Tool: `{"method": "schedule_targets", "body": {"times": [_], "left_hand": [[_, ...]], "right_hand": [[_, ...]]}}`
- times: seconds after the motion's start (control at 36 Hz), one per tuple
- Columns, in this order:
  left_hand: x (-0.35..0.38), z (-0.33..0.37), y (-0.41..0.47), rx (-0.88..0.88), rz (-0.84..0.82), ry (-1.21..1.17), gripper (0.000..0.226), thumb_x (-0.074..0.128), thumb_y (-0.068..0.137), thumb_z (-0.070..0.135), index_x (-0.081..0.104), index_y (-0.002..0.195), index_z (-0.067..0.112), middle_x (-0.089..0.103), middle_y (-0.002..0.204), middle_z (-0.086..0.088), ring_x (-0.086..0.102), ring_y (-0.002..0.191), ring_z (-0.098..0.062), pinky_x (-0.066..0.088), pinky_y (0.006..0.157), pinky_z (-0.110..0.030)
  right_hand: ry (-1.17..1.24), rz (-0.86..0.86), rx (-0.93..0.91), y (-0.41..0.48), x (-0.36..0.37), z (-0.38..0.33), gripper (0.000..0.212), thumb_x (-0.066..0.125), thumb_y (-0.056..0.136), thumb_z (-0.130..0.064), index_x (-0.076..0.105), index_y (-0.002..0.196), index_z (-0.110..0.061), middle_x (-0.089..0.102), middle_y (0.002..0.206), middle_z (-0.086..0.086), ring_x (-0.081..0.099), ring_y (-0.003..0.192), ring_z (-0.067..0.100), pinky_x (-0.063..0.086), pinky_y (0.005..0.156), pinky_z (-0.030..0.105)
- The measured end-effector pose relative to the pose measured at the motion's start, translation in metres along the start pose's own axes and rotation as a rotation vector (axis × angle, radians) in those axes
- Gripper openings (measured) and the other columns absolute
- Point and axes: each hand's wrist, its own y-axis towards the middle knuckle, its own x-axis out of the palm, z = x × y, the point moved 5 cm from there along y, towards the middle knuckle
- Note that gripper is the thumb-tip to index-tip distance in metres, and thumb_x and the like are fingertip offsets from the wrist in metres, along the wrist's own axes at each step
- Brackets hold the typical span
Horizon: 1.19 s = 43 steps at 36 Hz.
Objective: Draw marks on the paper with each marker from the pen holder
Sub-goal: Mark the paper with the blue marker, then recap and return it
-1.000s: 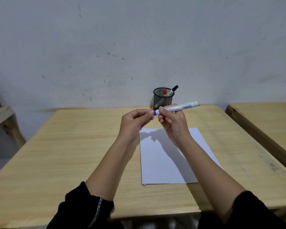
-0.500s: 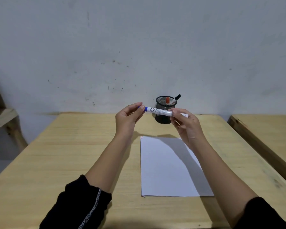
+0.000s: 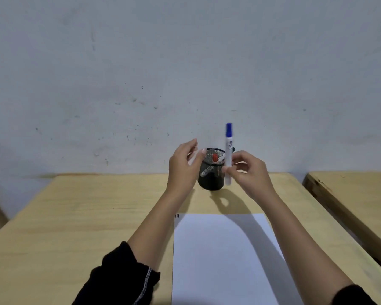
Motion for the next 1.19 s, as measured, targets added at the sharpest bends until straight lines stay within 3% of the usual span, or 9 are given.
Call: {"method": "schedule_targets", "body": {"times": [0.17, 0.31, 0.44, 0.53, 0.61, 0.69, 0.81, 1.03, 1.19], "left_hand": [[0.029, -0.051, 0.001, -0.140, -0.176, 0.193, 0.069, 0.077, 0.075, 0.022, 0.044, 0.135, 0.010, 0.047, 0.126, 0.002, 0.044, 0.118, -0.012, 0.036, 0.100, -0.025], [0.050, -0.070, 0.002, -0.168, -0.178, 0.150, 0.065, 0.081, 0.066, 0.022, 0.051, 0.124, 0.021, 0.051, 0.121, 0.005, 0.048, 0.110, -0.008, 0.038, 0.090, -0.022], [0.058, -0.081, 0.007, -0.205, -0.124, 0.126, 0.065, 0.077, 0.060, 0.034, 0.053, 0.120, 0.022, 0.057, 0.120, 0.002, 0.058, 0.111, -0.014, 0.049, 0.097, -0.038], [0.057, -0.082, 0.010, -0.202, -0.116, 0.105, 0.059, 0.079, 0.065, 0.026, 0.054, 0.118, 0.020, 0.057, 0.118, 0.002, 0.058, 0.110, -0.015, 0.049, 0.096, -0.038], [0.056, -0.082, 0.013, -0.182, -0.118, 0.106, 0.057, 0.080, 0.066, 0.025, 0.054, 0.117, 0.018, 0.057, 0.117, 0.001, 0.058, 0.108, -0.016, 0.050, 0.095, -0.039], [0.055, -0.082, 0.014, -0.186, -0.118, 0.096, 0.055, 0.080, 0.065, 0.023, 0.055, 0.115, 0.019, 0.057, 0.117, 0.001, 0.059, 0.108, -0.016, 0.050, 0.095, -0.038], [0.054, -0.084, 0.014, -0.203, -0.128, 0.093, 0.059, 0.079, 0.059, 0.032, 0.055, 0.112, 0.024, 0.058, 0.117, 0.002, 0.059, 0.109, -0.018, 0.050, 0.096, -0.041], [0.054, -0.084, 0.014, -0.233, -0.196, 0.146, 0.060, 0.075, 0.060, 0.039, 0.057, 0.113, 0.017, 0.058, 0.115, -0.002, 0.059, 0.109, -0.020, 0.049, 0.096, -0.043], [0.050, -0.075, 0.015, -0.240, -0.246, 0.256, 0.050, 0.076, 0.072, 0.027, 0.055, 0.116, 0.012, 0.056, 0.120, -0.007, 0.053, 0.115, -0.020, 0.041, 0.094, -0.028]], "right_hand": [[0.171, 0.260, -0.013, 0.027, -0.009, 0.019, 0.022, 0.068, 0.082, -0.007, 0.054, 0.094, -0.020, 0.062, 0.086, -0.007, 0.064, 0.083, 0.006, 0.048, 0.069, 0.009], [0.077, 0.226, -0.039, 0.040, 0.003, 0.035, 0.029, 0.065, 0.081, -0.003, 0.052, 0.086, -0.029, 0.065, 0.083, -0.007, 0.065, 0.085, 0.006, 0.051, 0.074, 0.013], [-0.132, 0.095, -0.058, 0.047, 0.015, 0.046, 0.002, 0.060, 0.085, -0.014, 0.059, 0.087, -0.015, 0.065, 0.078, -0.002, 0.060, 0.073, 0.006, 0.046, 0.063, 0.015], [-0.249, 0.029, -0.080, 0.052, 0.019, 0.049, 0.013, 0.056, 0.088, -0.021, 0.061, 0.085, -0.009, 0.064, 0.082, 0.007, 0.058, 0.078, 0.020, 0.044, 0.068, 0.029], [-0.342, -0.023, -0.100, 0.056, 0.023, 0.047, 0.013, 0.058, 0.087, -0.015, 0.063, 0.090, -0.004, 0.056, 0.089, 0.009, 0.052, 0.079, 0.020, 0.035, 0.069, 0.024], [-0.358, -0.053, -0.069, 0.059, 0.025, 0.045, 0.013, 0.062, 0.082, -0.010, 0.062, 0.094, -0.005, 0.062, 0.092, 0.012, 0.056, 0.082, 0.023, 0.042, 0.071, 0.026], [-0.335, -0.031, -0.024, 0.058, 0.022, 0.045, 0.016, 0.065, 0.080, -0.010, 0.061, 0.093, -0.004, 0.064, 0.085, 0.006, 0.057, 0.077, 0.017, 0.041, 0.063, 0.012], [-0.319, -0.026, 0.021, 0.055, 0.015, 0.045, 0.014, 0.067, 0.079, -0.012, 0.065, 0.090, -0.004, 0.056, 0.074, 0.001, 0.057, 0.079, 0.018, 0.037, 0.061, 0.008], [-0.331, -0.006, 0.037, 0.049, 0.012, 0.039, 0.025, 0.066, 0.079, -0.011, 0.063, 0.104, -0.010, 0.057, 0.106, 0.009, 0.055, 0.092, 0.016, 0.041, 0.074, 0.017]]}}
